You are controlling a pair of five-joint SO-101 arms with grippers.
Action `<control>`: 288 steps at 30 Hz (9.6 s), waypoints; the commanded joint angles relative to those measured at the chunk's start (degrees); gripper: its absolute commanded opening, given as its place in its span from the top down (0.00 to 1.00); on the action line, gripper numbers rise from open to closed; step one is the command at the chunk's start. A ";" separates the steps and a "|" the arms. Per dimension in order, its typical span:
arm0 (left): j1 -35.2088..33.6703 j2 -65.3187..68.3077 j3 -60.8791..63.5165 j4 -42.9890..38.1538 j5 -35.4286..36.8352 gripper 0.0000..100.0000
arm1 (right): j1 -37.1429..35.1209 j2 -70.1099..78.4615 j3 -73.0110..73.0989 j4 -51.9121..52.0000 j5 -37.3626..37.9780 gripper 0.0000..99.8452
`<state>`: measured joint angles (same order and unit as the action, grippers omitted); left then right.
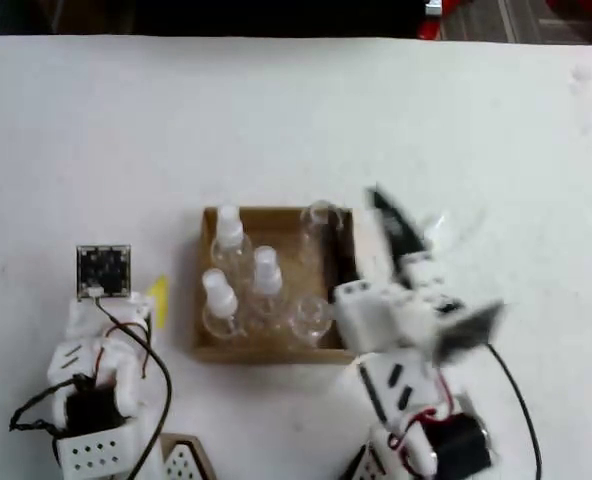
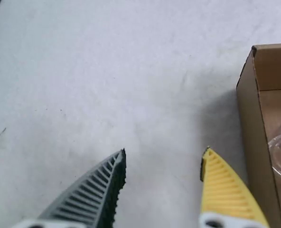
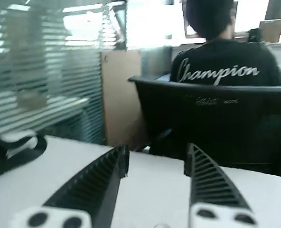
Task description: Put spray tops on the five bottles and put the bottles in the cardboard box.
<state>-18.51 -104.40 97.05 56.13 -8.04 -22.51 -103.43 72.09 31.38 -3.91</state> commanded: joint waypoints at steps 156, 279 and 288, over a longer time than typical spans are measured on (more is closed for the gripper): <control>-0.40 -0.48 -0.09 0.26 -0.70 0.76 | 29.32 124.53 -121.76 67.21 -16.00 0.98; -0.48 -0.48 -0.09 0.35 -0.70 0.76 | -0.04 43.03 6.33 -36.35 6.24 0.98; -0.48 -0.48 -0.09 0.35 -0.70 0.76 | -0.04 43.30 7.21 -36.44 6.24 0.98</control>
<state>-18.51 -104.40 97.05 56.13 -8.04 -22.42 -59.74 78.95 -3.69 1.71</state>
